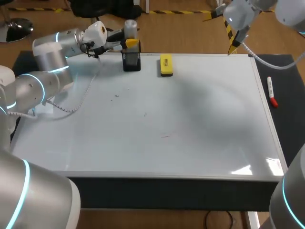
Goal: Pick up the inspection probe, press it on each red-marked spot on the whiteboard one by one, put down the probe, pick up the eraser, and wipe off all the red marks.
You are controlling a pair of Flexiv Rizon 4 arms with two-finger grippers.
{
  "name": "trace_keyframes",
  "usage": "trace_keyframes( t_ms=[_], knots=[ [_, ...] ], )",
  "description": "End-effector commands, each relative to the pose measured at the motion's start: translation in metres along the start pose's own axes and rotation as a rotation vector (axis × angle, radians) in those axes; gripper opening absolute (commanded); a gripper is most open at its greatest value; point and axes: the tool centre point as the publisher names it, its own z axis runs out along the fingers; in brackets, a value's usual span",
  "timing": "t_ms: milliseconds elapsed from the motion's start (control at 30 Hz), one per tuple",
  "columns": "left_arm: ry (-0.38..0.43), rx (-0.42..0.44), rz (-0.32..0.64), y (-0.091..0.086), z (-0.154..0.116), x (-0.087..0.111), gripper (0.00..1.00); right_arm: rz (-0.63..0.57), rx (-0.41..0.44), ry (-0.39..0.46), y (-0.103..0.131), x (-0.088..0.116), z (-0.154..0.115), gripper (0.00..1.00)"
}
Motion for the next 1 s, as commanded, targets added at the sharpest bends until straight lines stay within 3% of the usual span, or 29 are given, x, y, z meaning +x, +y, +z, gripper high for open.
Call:
trace_keyframes(
  t_ms=[33, 333, 600, 1000],
  knots=[
    [0.115, 0.006, -0.002, 0.003, -0.003, -0.006, 1.0, -0.002, 0.003, 0.005, 0.0, 0.0, 0.0, 1.0],
    [0.111, 0.004, 0.023, -0.015, -0.004, -0.001, 1.0, -0.002, 0.003, 0.005, 0.0, 0.0, 0.0, 1.0],
    [0.012, -0.085, 0.048, -0.044, -0.017, 0.006, 1.0, -0.002, 0.003, 0.005, 0.0, 0.0, 0.0, 1.0],
    [-0.091, -0.137, 0.151, -0.082, -0.055, 0.036, 1.0, -0.002, 0.003, 0.005, 0.0, 0.0, 0.0, 1.0]
  ],
)
